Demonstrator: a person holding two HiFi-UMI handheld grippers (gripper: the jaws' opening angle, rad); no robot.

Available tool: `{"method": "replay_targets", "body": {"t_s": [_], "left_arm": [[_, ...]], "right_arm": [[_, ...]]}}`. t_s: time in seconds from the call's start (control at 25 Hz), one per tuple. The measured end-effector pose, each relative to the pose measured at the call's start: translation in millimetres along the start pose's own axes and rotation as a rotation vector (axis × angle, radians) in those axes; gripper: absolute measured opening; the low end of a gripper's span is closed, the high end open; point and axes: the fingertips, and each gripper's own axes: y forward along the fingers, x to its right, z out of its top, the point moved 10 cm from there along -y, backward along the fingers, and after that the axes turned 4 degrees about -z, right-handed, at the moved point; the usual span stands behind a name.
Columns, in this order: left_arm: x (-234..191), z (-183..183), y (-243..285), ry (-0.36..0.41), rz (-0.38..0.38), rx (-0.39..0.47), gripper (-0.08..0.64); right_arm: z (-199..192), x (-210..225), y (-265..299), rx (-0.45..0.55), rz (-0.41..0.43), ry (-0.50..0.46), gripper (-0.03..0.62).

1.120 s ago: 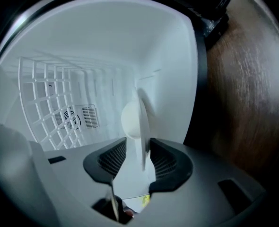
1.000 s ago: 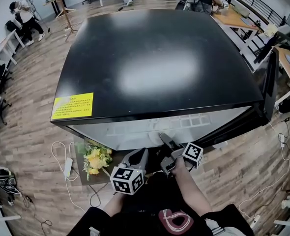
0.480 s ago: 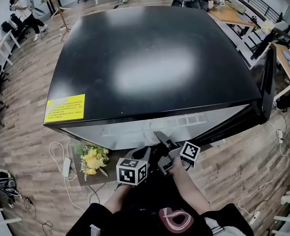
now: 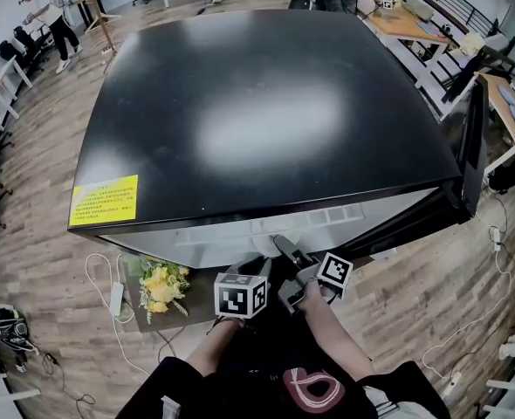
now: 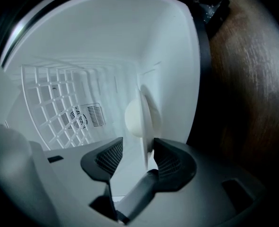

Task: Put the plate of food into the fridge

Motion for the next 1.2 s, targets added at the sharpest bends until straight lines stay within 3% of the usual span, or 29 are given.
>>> {"method": "replay_targets", "body": {"t_s": [0.56,0.76,1.2], "left_arm": [[4,5,7,0.017,0.054,0.004,0.03],[1,3,8,0.019,0.085,0.012,0.023],[1,2,15,0.052,0.059,0.001,0.021]], "right_arm": [[2,-3,0,-0.025,0.006,-0.012,0.193],[-4,-2,-1,-0.065,-0.034,-0.006,0.221],[-11,2,-41,-0.097,-0.087,-0.075,0.224]]}}
